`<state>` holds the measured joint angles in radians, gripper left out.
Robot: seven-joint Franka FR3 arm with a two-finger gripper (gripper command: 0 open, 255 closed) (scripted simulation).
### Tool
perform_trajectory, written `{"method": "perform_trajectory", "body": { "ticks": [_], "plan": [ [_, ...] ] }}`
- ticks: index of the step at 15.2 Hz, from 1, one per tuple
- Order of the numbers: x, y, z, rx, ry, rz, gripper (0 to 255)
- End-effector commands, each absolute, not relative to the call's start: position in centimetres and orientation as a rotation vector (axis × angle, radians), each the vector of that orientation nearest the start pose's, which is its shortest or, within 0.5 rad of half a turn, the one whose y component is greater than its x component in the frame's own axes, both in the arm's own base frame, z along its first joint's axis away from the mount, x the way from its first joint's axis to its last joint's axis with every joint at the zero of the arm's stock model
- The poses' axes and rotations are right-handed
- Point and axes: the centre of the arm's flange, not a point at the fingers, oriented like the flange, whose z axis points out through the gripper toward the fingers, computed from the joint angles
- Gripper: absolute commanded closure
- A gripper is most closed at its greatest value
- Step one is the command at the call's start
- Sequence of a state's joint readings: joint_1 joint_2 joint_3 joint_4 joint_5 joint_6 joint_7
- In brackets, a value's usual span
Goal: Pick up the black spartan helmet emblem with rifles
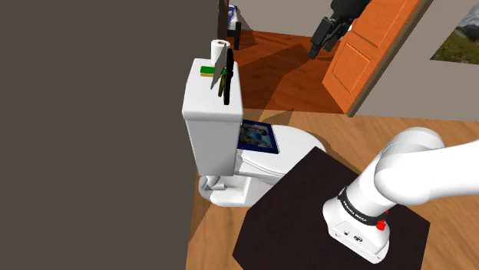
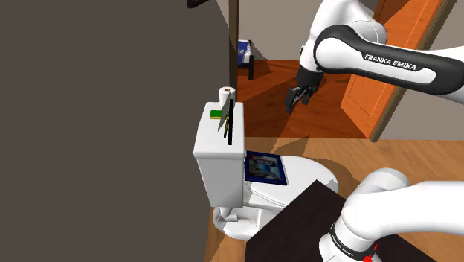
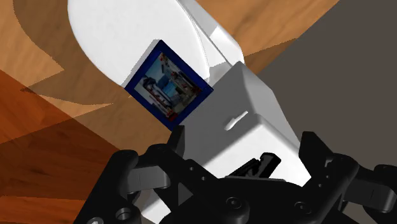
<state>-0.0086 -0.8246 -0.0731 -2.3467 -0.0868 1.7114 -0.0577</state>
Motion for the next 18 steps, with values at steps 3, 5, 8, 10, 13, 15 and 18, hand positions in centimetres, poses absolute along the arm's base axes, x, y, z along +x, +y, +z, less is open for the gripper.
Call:
{"method": "perform_trajectory", "body": {
  "ticks": [3,5,8,10,13,15,18],
  "plan": [
    [33.3,-3.1,61.3,-3.167,0.089,-0.279,0],
    [35.8,-2.1,60.6,-3.159,0.176,-0.262,0],
    [39.7,-0.9,59.6,-3.143,0.305,-0.237,0],
    [42.3,-0.3,58.9,-3.129,0.390,-0.220,0],
    [46.3,0.4,57.8,-3.104,0.517,-0.195,0],
    [48.9,0.7,57.0,-3.084,0.601,-0.177,0],
    [52.9,0.9,55.9,-3.050,0.725,-0.151,0]
  ]
}}
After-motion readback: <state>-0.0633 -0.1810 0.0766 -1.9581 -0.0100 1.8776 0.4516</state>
